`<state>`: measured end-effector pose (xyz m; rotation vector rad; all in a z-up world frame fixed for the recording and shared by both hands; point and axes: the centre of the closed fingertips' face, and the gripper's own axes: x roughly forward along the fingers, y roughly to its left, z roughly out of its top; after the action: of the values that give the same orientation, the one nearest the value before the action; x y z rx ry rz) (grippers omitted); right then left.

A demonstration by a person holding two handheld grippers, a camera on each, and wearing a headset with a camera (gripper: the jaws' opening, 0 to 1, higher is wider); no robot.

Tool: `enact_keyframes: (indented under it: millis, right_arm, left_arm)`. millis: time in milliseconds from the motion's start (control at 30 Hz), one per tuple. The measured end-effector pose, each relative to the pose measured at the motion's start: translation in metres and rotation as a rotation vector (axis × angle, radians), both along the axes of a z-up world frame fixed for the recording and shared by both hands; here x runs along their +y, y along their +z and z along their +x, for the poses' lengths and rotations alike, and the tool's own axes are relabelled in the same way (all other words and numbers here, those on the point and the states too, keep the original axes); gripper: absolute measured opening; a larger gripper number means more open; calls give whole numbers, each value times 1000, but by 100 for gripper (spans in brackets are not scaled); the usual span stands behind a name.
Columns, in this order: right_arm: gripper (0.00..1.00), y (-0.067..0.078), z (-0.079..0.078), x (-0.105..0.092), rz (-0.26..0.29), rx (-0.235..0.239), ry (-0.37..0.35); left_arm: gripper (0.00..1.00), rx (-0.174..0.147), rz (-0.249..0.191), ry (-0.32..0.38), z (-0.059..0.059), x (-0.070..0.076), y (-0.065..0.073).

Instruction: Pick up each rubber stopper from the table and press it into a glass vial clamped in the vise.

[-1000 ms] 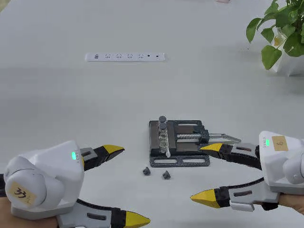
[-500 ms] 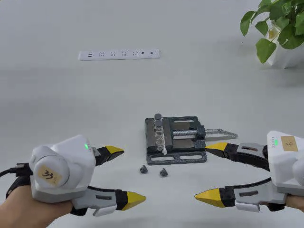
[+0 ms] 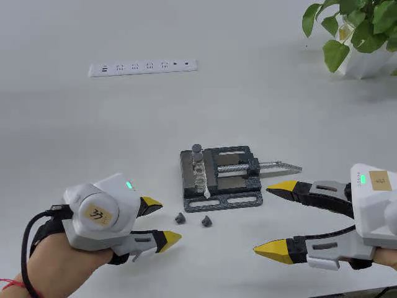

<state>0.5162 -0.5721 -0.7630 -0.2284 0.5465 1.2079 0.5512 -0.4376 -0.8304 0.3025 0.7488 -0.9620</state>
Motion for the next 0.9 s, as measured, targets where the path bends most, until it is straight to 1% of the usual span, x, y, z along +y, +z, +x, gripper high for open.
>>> enact_keyframes:
  millis: [100,200,233,267,400,567,633,733,800,900]
  right_arm:
    - [59,-1,0,-4,4,1,-6]
    - [61,-1,-1,-6,3,-1,-5]
    - [61,-1,-1,-7,0,-3,-3]
    - [61,-2,-1,-8,-3,-5,-4]
    - [62,-2,0,-13,-8,-4,-8]
    - [61,-2,1,-20,-11,-5,-20]
    - [61,-3,1,-22,-16,-5,-24]
    - [61,-3,1,-25,-14,-4,-31]
    - [60,-3,1,-27,-16,-3,-34]
    - [60,-4,0,-30,-19,0,-37]
  left_arm:
    - [27,17,10,11,1,-3,-5]
    - [26,23,23,6,1,-6,-10]
    - [25,26,22,7,2,-7,-11]
    - [24,31,20,9,4,-6,-14]
    - [21,42,32,8,5,-8,-19]
    - [17,40,43,13,5,-11,-17]
    - [15,43,49,16,7,-10,-20]
    - [15,50,51,18,7,-11,-20]
    - [13,45,55,13,6,-13,-19]
    - [10,49,60,9,6,-13,-20]
